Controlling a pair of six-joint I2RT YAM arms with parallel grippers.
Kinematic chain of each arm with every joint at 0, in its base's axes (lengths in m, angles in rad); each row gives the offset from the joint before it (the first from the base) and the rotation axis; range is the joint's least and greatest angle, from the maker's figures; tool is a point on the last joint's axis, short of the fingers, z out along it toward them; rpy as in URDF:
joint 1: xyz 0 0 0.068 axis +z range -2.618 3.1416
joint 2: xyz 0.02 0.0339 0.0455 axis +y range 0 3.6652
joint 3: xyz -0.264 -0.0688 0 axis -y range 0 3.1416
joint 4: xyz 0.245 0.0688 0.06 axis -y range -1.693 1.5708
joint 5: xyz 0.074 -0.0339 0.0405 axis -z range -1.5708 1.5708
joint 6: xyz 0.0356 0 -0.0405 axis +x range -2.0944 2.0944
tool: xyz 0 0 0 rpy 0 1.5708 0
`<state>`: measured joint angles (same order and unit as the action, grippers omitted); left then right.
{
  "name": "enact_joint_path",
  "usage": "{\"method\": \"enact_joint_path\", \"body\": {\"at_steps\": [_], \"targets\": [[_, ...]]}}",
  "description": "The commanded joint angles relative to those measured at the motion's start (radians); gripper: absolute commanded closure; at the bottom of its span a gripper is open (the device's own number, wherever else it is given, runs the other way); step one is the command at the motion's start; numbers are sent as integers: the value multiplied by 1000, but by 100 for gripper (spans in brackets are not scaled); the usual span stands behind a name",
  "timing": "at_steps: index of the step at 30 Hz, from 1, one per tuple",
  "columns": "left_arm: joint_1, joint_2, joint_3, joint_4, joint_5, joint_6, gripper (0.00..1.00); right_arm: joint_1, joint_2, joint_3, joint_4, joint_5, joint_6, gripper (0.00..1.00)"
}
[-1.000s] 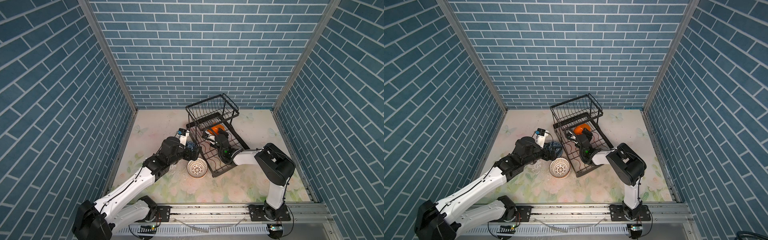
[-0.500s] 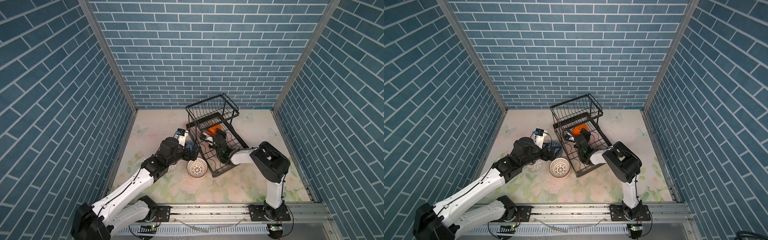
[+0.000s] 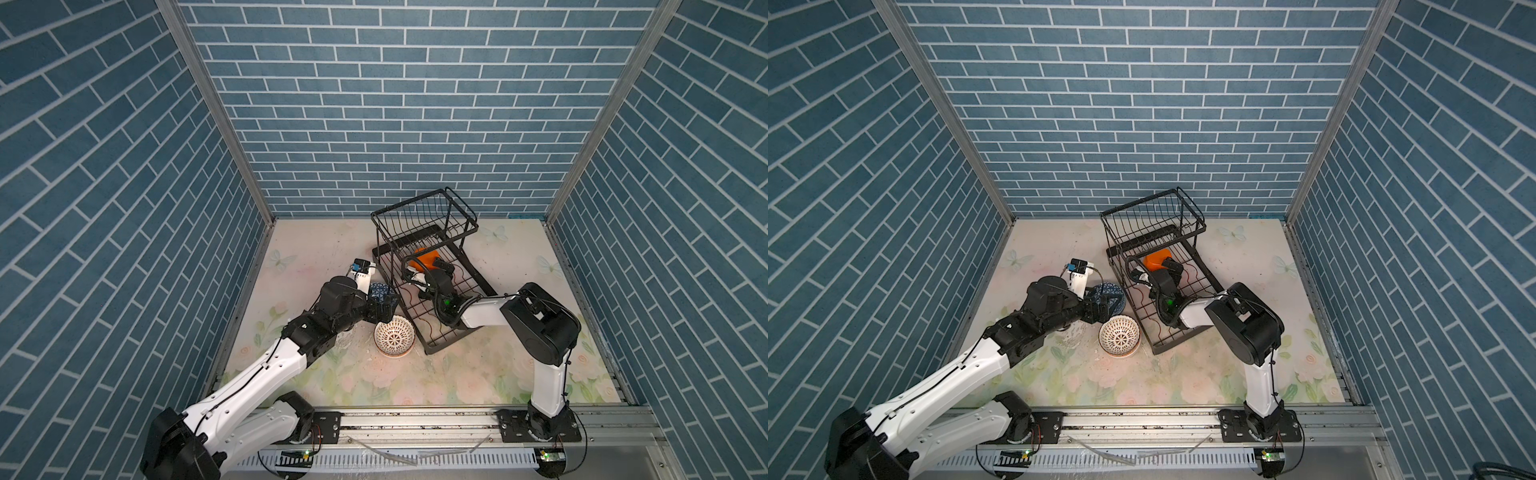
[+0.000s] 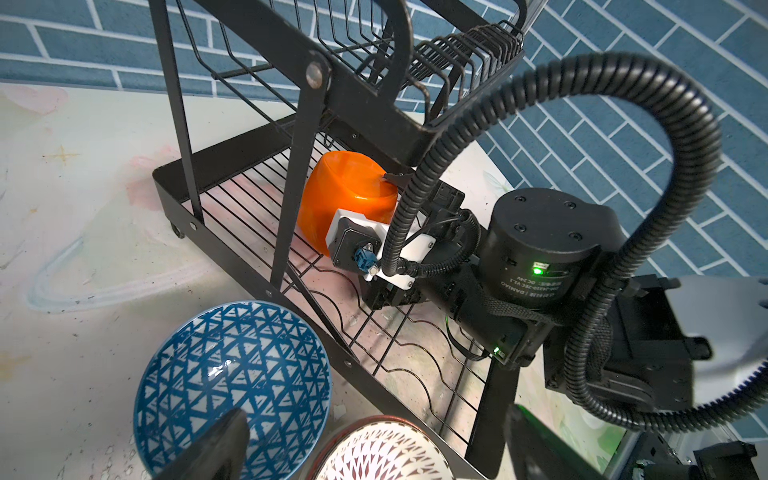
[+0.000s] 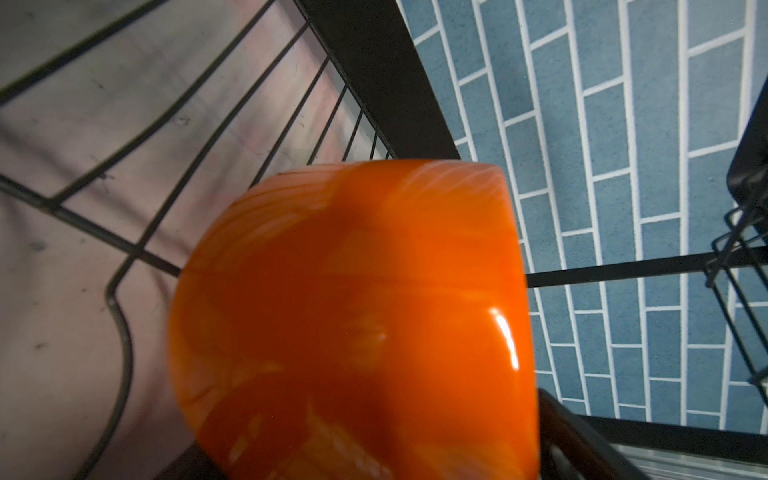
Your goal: Load the bowls into the dish rack
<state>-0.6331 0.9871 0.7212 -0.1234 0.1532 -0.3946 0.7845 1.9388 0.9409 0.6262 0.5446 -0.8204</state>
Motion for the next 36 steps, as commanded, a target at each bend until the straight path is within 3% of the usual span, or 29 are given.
{"method": "enact_joint_path", "body": {"at_steps": [1,23,36], "targets": [[3,-10,-13,-12,-9,10,2,5,-61,2,-97,-39,73,1],[4,11,7,-9,0,16,3,4,-134,-22,-259,-104,162,1],[3,9,3,-10,2,17,3,1,-180,-40,-329,-118,401,1]]}}
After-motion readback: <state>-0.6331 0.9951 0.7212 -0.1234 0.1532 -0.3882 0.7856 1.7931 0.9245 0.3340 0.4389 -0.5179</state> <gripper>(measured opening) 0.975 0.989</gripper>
